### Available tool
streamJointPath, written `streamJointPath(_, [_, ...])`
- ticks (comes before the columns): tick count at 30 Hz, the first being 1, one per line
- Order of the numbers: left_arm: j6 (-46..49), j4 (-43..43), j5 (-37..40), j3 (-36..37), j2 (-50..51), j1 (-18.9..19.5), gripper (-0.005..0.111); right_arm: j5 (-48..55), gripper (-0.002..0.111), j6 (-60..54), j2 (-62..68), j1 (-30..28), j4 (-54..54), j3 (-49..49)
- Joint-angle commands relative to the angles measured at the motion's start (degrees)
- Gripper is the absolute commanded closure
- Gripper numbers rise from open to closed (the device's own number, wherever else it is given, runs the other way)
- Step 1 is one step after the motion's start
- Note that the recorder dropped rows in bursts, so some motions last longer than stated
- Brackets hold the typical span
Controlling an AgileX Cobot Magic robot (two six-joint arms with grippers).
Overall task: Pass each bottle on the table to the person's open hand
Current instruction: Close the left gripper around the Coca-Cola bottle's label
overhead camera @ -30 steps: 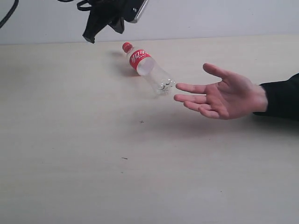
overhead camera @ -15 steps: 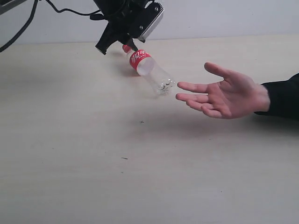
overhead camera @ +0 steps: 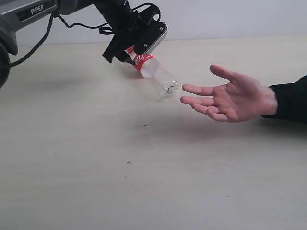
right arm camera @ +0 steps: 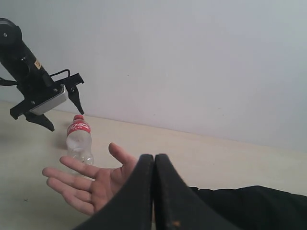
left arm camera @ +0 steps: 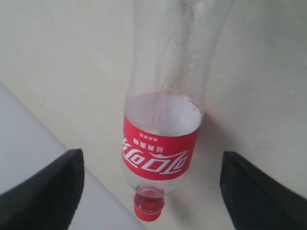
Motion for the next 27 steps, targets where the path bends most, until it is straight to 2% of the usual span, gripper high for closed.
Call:
streamJointPath(1, [0.1, 0.5, -2.2, -0.4, 1.7, 0.0, 0.031, -0.3, 0.108, 0.0, -0.2, -0.3, -0.3, -0.4])
streamJointPath(8, [1.7, 0.5, -6.9, -0.4, 4.0, 0.0, 0.031, -0.3, 0.108, -0.2, -0.2, -0.3, -0.1, -0.4])
streamJointPath(27, [2.8, -0.4, -9.8, -0.4, 7.0, -0.9, 0.031, -0.3, 0.108, -0.2, -0.2, -0.3, -0.3, -0.4])
